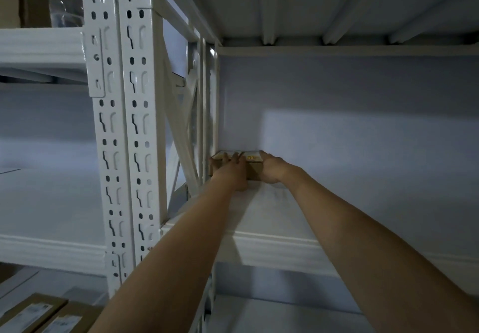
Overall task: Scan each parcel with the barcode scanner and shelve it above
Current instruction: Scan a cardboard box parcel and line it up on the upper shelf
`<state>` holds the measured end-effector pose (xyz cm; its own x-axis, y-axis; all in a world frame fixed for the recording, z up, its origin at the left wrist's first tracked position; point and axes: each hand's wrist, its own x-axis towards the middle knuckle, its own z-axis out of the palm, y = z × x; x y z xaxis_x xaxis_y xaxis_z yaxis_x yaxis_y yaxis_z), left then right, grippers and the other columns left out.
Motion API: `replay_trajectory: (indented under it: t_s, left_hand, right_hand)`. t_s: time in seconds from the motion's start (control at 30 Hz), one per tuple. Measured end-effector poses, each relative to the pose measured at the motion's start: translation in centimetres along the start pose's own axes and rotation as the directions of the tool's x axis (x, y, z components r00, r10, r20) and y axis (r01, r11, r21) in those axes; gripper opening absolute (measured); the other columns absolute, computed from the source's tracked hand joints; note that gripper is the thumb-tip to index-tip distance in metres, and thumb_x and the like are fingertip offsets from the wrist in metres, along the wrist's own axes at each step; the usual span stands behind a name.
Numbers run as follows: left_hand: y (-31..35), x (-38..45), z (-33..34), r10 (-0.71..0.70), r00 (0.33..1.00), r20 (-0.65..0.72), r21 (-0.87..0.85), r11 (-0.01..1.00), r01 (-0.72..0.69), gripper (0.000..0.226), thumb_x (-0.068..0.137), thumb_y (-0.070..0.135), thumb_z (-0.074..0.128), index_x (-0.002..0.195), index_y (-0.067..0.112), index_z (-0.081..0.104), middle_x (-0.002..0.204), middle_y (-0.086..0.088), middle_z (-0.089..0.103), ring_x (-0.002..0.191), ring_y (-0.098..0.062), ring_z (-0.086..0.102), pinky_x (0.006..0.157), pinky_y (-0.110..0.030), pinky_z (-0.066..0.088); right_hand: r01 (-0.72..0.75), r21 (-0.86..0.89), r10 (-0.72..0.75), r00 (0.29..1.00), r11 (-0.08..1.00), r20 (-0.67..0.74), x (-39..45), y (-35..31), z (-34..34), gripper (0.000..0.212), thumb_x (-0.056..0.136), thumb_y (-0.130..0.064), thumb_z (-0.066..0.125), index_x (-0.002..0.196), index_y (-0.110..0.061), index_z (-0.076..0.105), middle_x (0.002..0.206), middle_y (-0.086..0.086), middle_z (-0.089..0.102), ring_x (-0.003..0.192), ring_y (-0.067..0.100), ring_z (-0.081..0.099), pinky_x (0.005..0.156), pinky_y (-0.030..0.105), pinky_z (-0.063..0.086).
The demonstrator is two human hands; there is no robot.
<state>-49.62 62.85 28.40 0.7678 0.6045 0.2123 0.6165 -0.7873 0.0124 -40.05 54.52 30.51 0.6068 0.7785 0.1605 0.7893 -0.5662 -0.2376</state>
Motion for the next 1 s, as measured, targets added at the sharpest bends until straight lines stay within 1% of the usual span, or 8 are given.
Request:
replay_trajectory:
  t_s: [0.07, 0.17, 0.33, 0.4, 0.57, 0.8, 0.93, 1.0]
  left_hand:
    - [0.2, -0.3, -0.6, 0.000, 0.999, -0.045, -0.100, 0.995, -0.004, 0.080, 0.093, 0.028, 0.050, 0.157, 0.022, 0.002, 0.164, -0.005, 0.002, 0.150, -0.033, 0.000, 0.116, -0.065, 0.004]
    - [1.3, -1.1, -1.8, 0.042, 0.995, -0.095, -0.297, 0.952, -0.069, 0.074, 0.094, 0.029, 0.051, 0.156, 0.025, 0.011, 0.157, -0.011, 0.026, 0.144, -0.037, 0.025, 0.115, -0.057, 0.024]
    - [6.3, -3.8, -2.9, 0.204, 0.971, -0.126, -0.368, 0.899, -0.237, 0.066, 0.097, 0.029, 0.048, 0.155, 0.021, 0.018, 0.152, -0.014, 0.036, 0.137, -0.033, 0.039, 0.111, -0.046, 0.036]
    - [8.9, -5.1, -2.9, 0.271, 0.950, -0.157, -0.387, 0.868, -0.311, 0.063, 0.097, 0.030, 0.049, 0.154, 0.021, 0.023, 0.151, -0.012, 0.039, 0.136, -0.031, 0.041, 0.110, -0.044, 0.038]
    - [17.2, -9.8, -1.7, 0.349, 0.913, -0.211, -0.452, 0.793, -0.408, 0.058, 0.095, 0.035, 0.051, 0.149, 0.032, 0.031, 0.144, -0.006, 0.045, 0.131, -0.031, 0.044, 0.105, -0.052, 0.038]
    - [30.6, -18.7, -1.0, 0.495, 0.818, -0.294, -0.545, 0.616, -0.569, 0.050, 0.095, 0.027, 0.051, 0.144, 0.031, 0.040, 0.141, -0.004, 0.049, 0.129, -0.028, 0.046, 0.104, -0.049, 0.038]
    - [38.6, -24.2, -0.4, 0.569, 0.728, -0.383, -0.557, 0.487, -0.673, 0.045, 0.095, 0.022, 0.052, 0.140, 0.021, 0.049, 0.131, -0.010, 0.057, 0.118, -0.028, 0.055, 0.099, -0.040, 0.046]
    - [42.3, -26.4, 0.6, 0.618, 0.699, -0.361, -0.586, 0.433, -0.685, 0.037, 0.095, 0.018, 0.052, 0.132, 0.012, 0.057, 0.120, -0.016, 0.062, 0.110, -0.030, 0.059, 0.088, -0.033, 0.047]
  right_hand:
    - [-0.013, 0.068, 0.018, 0.998, 0.998, -0.063, -1.0, 0.3, -0.4, 0.072, 0.097, -0.029, 0.059, 0.156, -0.012, 0.022, 0.151, 0.015, 0.040, 0.133, 0.032, 0.046, 0.105, 0.034, 0.041]
    - [-0.042, 0.090, 0.051, 0.993, 0.995, -0.105, -3.2, 1.0, -1.6, 0.064, 0.099, -0.031, 0.057, 0.151, -0.005, 0.032, 0.153, 0.017, 0.040, 0.136, 0.033, 0.044, 0.106, 0.035, 0.039]
    - [-0.071, 0.112, 0.092, 0.975, 0.991, -0.200, -8.6, 4.0, -4.2, 0.070, 0.100, -0.037, 0.053, 0.158, -0.011, 0.021, 0.161, 0.010, 0.030, 0.144, 0.030, 0.034, 0.111, 0.036, 0.033]
    - [-0.078, 0.125, 0.107, 0.963, 0.989, -0.248, -11.3, 5.8, -4.8, 0.070, 0.099, -0.036, 0.054, 0.158, -0.015, 0.022, 0.162, 0.007, 0.031, 0.145, 0.028, 0.035, 0.112, 0.034, 0.033]
    - [-0.174, 0.197, 0.229, 0.924, 0.965, -0.305, -20.6, 12.8, -5.3, 0.066, 0.099, -0.035, 0.056, 0.157, -0.018, 0.030, 0.160, 0.007, 0.035, 0.144, 0.027, 0.037, 0.114, 0.035, 0.032]
    - [-0.292, 0.245, 0.365, 0.862, 0.925, -0.352, -33.6, 22.7, -8.0, 0.052, 0.099, -0.034, 0.057, 0.148, -0.020, 0.046, 0.153, 0.005, 0.046, 0.134, 0.025, 0.049, 0.107, 0.035, 0.039]
    - [-0.338, 0.270, 0.425, 0.812, 0.902, -0.401, -40.7, 28.3, -9.1, 0.037, 0.100, -0.029, 0.056, 0.134, -0.015, 0.061, 0.136, 0.006, 0.061, 0.120, 0.024, 0.058, 0.098, 0.033, 0.045]
    - [-0.370, 0.294, 0.462, 0.804, 0.881, -0.374, -43.4, 31.3, -8.9, 0.026, 0.100, -0.021, 0.051, 0.112, -0.010, 0.071, 0.115, 0.010, 0.070, 0.102, 0.026, 0.064, 0.085, 0.033, 0.051]
